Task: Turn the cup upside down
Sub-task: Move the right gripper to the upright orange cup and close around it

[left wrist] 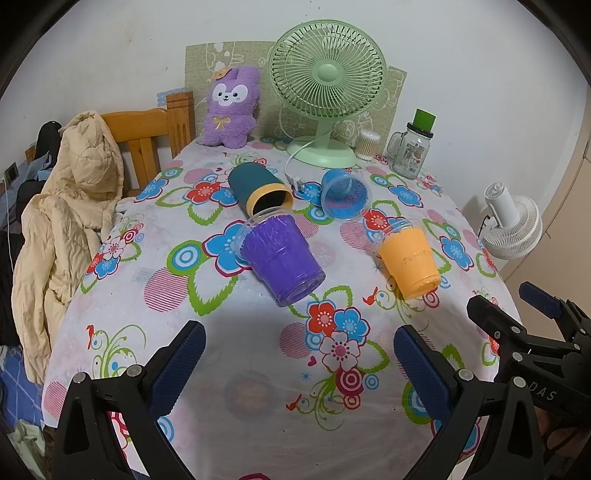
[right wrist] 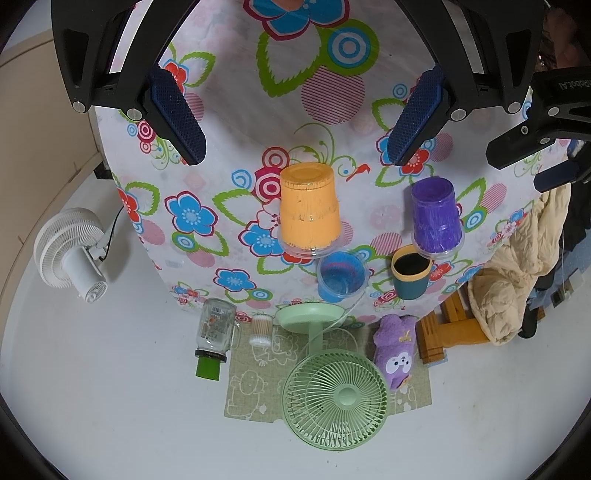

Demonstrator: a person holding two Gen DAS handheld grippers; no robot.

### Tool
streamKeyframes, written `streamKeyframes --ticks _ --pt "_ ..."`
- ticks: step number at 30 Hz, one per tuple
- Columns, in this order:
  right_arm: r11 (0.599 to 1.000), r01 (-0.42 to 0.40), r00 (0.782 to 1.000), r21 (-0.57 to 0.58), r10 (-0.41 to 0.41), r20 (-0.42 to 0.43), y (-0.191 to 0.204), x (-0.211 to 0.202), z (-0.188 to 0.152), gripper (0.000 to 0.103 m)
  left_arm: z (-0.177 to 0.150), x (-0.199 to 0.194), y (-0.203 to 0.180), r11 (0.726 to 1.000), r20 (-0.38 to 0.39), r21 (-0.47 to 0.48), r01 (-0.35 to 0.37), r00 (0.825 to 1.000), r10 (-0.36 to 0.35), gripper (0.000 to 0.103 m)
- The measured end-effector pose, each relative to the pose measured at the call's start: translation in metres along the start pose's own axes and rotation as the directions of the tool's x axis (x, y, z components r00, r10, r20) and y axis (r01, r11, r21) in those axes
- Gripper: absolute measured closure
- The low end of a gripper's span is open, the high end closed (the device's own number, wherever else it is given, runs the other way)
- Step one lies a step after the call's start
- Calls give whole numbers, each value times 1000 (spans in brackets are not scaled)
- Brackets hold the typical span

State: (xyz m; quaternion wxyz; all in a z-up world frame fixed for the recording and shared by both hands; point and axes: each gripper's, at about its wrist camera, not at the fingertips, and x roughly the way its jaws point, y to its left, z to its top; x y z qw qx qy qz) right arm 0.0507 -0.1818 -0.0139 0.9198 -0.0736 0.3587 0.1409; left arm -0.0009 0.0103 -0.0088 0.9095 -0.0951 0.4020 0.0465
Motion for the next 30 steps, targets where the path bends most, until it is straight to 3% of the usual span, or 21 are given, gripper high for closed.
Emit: streamKeyframes --ticks 30 --pt "1000 -11 997 12 12 -71 -2 26 -5 3 -1 15 2 1000 -47 -9 2 999 -2 0"
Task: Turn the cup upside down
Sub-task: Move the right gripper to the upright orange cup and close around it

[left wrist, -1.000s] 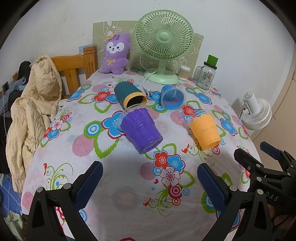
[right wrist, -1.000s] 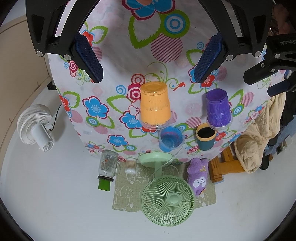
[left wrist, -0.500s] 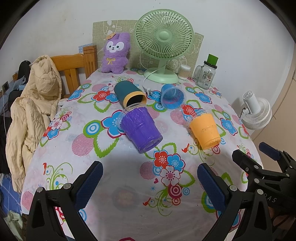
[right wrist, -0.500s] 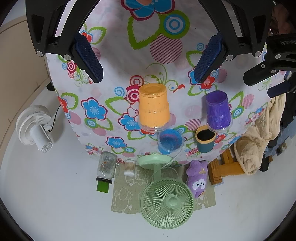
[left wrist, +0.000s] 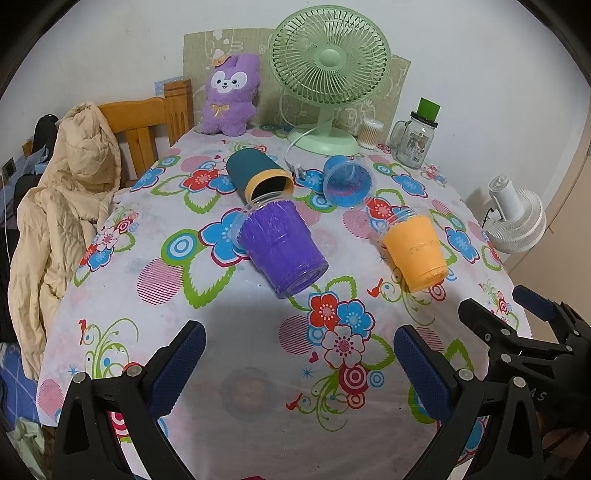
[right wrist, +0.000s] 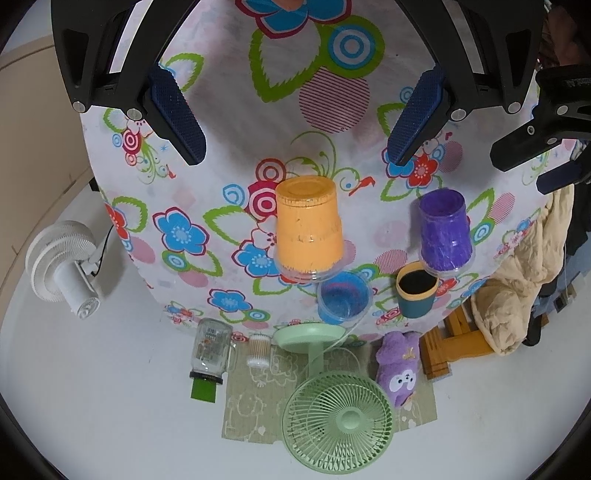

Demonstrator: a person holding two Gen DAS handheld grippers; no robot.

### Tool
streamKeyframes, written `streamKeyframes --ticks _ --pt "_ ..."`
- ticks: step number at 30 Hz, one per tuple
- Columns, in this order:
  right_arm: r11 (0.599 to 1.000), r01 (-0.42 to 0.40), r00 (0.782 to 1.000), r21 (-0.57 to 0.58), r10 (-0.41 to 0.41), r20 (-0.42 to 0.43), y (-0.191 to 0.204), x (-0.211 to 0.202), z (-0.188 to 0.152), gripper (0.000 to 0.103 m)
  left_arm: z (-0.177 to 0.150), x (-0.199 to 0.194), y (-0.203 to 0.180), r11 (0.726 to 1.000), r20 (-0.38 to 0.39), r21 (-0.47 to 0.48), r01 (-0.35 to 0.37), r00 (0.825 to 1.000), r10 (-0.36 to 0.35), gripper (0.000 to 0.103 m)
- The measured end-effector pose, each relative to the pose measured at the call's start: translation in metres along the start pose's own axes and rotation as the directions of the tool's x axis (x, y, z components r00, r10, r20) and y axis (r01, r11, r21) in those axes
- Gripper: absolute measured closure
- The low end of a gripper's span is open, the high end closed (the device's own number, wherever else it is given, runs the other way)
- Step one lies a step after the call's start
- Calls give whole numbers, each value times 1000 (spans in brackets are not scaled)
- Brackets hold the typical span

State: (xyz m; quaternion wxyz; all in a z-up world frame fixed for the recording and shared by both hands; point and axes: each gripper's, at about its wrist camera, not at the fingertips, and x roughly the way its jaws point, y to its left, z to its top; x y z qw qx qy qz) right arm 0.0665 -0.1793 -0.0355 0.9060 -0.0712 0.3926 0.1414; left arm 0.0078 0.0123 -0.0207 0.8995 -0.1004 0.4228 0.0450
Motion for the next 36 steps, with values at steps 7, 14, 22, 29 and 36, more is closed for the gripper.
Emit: streamKeyframes --ticks 7,14,22,29,36 --pt "1000 24 999 13 -24 -20 -7 17 6 3 3 18 1 1000 -43 0 -6 999 6 0" --pt "999 37 998 28 -35 -49 -18 35 13 3 10 38 -5 1000 -70 24 3 998 -1 0" --pt "999 24 998 26 -23 -65 -20 51 22 3 21 58 -14 999 -95 42 9 995 -5 0" --pt "1000 7 996 24 -5 -92 -19 68 27 3 27 72 -20 998 -108 61 1 994 6 0" --pt "1000 -11 993 23 14 -114 -19 84 33 3 33 85 -20 996 -118 81 -31 992 41 0"
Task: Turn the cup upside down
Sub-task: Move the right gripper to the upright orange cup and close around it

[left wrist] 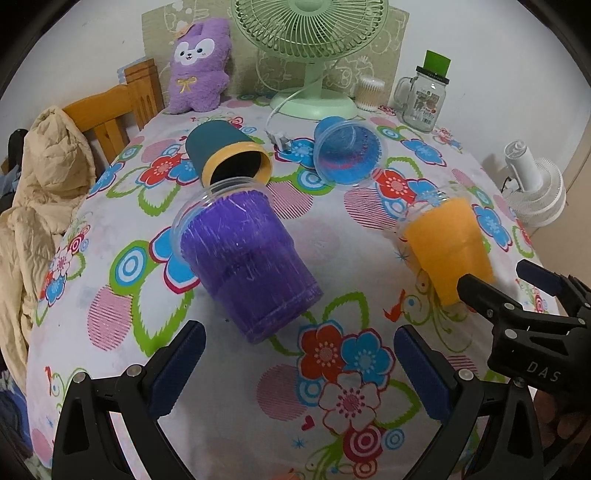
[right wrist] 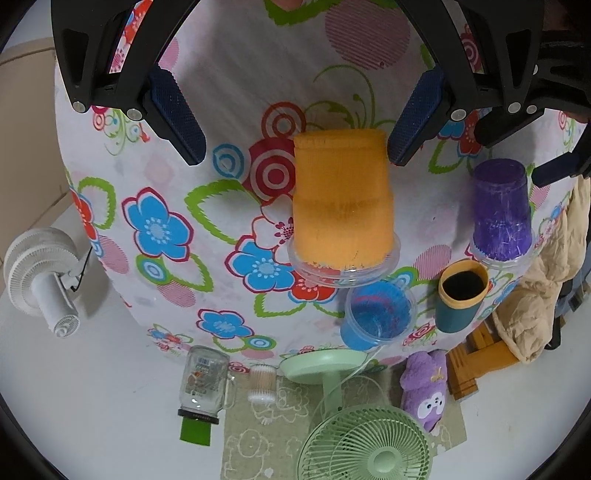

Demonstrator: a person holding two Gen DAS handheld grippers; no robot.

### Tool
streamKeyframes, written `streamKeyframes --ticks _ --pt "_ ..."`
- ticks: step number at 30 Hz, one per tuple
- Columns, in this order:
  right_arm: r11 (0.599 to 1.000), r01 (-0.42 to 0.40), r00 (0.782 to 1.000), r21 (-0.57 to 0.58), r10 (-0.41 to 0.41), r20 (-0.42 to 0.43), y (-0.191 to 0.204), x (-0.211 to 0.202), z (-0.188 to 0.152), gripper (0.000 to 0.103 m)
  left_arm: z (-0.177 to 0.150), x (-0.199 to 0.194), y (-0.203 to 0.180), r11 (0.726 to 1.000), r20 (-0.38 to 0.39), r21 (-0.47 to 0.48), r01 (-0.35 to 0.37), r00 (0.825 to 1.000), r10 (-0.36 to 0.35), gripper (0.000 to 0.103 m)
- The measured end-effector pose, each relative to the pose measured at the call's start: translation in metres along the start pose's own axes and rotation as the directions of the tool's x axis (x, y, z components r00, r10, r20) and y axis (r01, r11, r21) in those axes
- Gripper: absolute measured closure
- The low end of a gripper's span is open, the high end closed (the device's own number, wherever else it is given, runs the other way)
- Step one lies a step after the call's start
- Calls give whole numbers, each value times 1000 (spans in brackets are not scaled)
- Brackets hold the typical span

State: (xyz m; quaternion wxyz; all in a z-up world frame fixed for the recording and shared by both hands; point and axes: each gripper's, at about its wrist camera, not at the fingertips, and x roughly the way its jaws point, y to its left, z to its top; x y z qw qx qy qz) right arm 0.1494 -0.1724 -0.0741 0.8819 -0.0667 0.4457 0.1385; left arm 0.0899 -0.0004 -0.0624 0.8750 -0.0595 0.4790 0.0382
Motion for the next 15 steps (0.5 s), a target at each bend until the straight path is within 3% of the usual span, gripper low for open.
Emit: streamKeyframes --ticks 15 --pt "998 -52 998 -31 50 -48 11 39 30 3 15 20 8 999 -19 -19 -30 999 30 0"
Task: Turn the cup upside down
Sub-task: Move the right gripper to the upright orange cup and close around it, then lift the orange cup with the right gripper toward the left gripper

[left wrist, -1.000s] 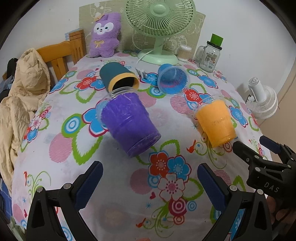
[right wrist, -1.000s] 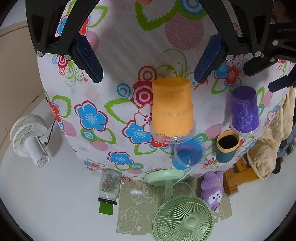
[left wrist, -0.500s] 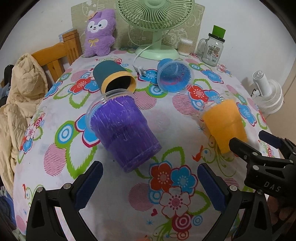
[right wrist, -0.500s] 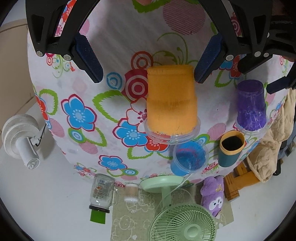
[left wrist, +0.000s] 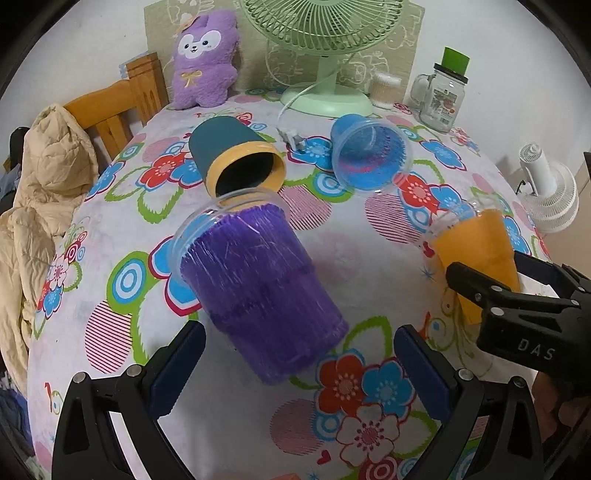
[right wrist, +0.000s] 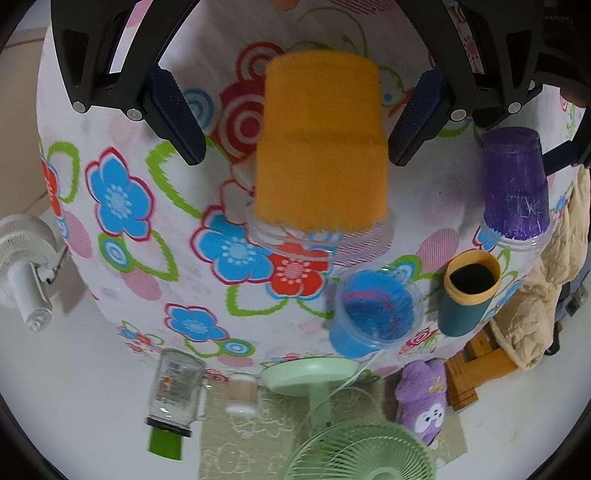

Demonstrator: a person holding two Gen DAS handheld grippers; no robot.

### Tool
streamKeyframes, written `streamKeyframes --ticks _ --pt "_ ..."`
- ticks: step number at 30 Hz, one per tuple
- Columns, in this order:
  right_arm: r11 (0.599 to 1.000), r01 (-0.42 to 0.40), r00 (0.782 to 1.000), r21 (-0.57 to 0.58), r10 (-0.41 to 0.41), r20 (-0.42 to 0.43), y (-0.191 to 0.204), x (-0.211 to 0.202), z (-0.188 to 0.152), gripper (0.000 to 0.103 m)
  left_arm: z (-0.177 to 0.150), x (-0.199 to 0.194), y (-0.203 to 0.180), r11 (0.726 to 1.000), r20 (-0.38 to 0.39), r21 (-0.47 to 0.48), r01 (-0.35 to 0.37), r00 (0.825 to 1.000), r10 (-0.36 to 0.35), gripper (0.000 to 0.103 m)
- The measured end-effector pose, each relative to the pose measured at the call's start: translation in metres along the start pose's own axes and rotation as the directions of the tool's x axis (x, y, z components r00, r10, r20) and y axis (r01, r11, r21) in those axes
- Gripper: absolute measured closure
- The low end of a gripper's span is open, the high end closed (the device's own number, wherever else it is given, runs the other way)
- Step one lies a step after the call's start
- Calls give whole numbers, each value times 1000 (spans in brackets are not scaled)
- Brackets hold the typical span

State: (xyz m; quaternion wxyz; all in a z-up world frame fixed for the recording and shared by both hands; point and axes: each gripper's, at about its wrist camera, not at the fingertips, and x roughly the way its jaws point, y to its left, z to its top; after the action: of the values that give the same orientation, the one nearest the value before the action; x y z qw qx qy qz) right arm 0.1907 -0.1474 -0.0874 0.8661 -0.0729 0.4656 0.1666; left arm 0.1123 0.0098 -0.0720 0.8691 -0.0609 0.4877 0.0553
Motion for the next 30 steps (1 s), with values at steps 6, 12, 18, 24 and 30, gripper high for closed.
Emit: streamKeyframes --ticks 6,12,18,24,30 --pt "999 -2 1000 -45 1 -14 10 7 3 3 5 4 7 1000 3 -20 -13 1000 13 0" --pt "999 -21 1000 -37 21 -21 5 11 5 38 8 2 7 1000 14 -13 -16 1000 16 0" --pt "999 -36 999 -21 35 -11 4 5 4 39 4 -5 7 1000 21 -16 -11 1000 11 0" --pt "999 -31 999 -26 31 25 12 -13 5 39 -1 -20 10 1000 44 -23 -11 999 12 0" --pt "999 -31 997 -30 33 67 22 -34 8 39 -10 -36 15 999 69 -36 -9 998 11 0"
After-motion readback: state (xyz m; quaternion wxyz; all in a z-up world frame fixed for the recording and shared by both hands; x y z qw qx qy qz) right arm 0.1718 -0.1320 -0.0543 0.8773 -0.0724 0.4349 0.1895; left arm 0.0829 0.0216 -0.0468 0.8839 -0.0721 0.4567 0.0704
